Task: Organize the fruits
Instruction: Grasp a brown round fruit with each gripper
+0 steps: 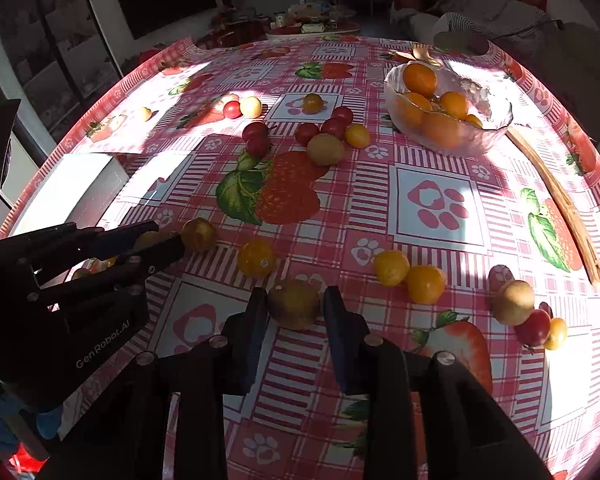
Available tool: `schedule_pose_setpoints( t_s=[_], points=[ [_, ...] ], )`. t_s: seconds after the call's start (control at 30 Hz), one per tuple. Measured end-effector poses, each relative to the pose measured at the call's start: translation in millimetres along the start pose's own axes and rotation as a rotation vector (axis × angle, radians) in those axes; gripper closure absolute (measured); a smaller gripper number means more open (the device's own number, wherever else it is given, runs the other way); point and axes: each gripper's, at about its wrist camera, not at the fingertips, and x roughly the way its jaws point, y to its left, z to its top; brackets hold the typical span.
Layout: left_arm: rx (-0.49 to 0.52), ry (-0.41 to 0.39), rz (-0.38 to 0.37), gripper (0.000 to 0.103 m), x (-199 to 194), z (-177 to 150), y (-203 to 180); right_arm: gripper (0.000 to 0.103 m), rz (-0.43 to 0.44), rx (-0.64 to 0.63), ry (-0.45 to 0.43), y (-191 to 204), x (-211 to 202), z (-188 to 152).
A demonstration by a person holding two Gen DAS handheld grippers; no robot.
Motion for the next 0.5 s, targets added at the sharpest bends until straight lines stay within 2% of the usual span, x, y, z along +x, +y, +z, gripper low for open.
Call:
schedule_pose_setpoints(
  t_s=[0.5],
  points=[
    [-0.137, -0.071, -0.051, 0.076, -55.1, -35.6, 15.7, 0.074, 0.055, 0.035, 0.010, 4.7, -24.6, -23.1]
  ],
)
